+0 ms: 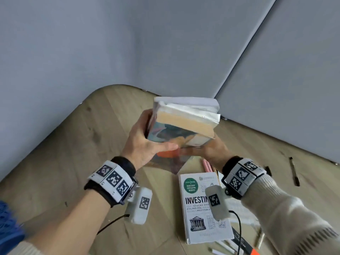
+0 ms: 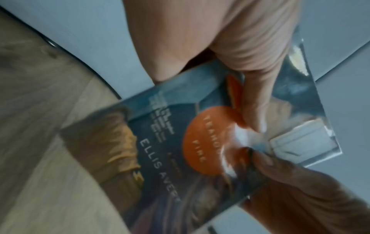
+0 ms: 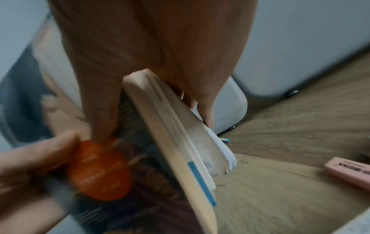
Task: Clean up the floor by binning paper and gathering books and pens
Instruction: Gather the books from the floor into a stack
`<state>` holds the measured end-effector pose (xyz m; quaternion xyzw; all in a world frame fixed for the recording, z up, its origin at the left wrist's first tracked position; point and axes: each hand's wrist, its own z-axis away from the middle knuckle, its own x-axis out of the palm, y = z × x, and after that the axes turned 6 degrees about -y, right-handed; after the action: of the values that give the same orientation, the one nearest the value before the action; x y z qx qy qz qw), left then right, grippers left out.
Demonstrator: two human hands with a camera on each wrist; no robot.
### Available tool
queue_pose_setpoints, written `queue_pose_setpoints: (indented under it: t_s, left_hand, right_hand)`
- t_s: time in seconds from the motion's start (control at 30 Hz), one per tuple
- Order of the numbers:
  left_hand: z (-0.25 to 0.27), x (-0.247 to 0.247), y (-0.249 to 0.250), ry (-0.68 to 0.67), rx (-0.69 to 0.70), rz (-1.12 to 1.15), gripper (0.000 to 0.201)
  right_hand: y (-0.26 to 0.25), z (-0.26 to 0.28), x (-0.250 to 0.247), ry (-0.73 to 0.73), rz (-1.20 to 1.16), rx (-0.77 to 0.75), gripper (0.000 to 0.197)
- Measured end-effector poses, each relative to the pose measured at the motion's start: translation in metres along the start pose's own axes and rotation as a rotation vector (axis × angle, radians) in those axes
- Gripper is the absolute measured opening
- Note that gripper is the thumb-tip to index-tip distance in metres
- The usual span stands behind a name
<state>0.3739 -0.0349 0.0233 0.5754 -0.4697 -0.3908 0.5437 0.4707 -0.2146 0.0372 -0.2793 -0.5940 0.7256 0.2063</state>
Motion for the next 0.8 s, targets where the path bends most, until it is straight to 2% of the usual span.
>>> queue_pose_setpoints:
  t_s: [0.07,0.17,0.27,0.33,0.4,0.53,0.6,0.63,0.73,0.8]
  left_hand:
    - [-0.004,-0.007,-0.017,0.009,-0.045,-0.042,0.076]
    - [-0.002,-0.019,-0.049,0.032,-0.252,-0.024,0.076]
    - [-0.006,-0.027,-0.073,0.013,-0.39,0.039,0.08]
    - [-0.013,-0.025,-0.077,0.024,-0.387,0.058,0.083]
    - [-0.02,-0.022,-0.072,0.032,-0.374,0.049,0.084]
    - [-0.027,-0.02,-0.068,0.069,-0.391,0.044,0.074]
    - [-0.028,-0.017,-0.07,0.109,-0.4,0.052,0.074]
    - [-0.028,-0.015,-0.069,0.132,-0.413,0.05,0.072]
    - [-0.026,-0.011,-0.063,0.135,-0.455,0.093,0.056]
    - [-0.021,-0.014,-0.058,0.092,-0.509,0.161,0.043]
  right_hand:
    - [0.017,-0.012,0.001,0.004,0.002,-0.026,0.057]
    - [0.047,-0.026,0.015,-0.042,-0.069,0.09,0.067]
    - [0.076,-0.03,0.03,-0.041,-0.159,0.164,0.056]
    - [0.08,-0.032,0.03,-0.052,-0.175,0.155,0.049]
    - [0.078,-0.035,0.027,-0.059,-0.181,0.129,0.052]
    - [0.075,-0.034,0.028,0.065,-0.19,0.079,0.058]
    - [0.076,-0.031,0.03,0.157,-0.204,0.105,0.05]
    - [0.077,-0.032,0.031,0.193,-0.226,0.132,0.051]
    - [0.076,-0.031,0.033,0.261,-0.284,0.224,0.071]
    - [0.074,-0.025,0.03,0.265,-0.326,0.251,0.065]
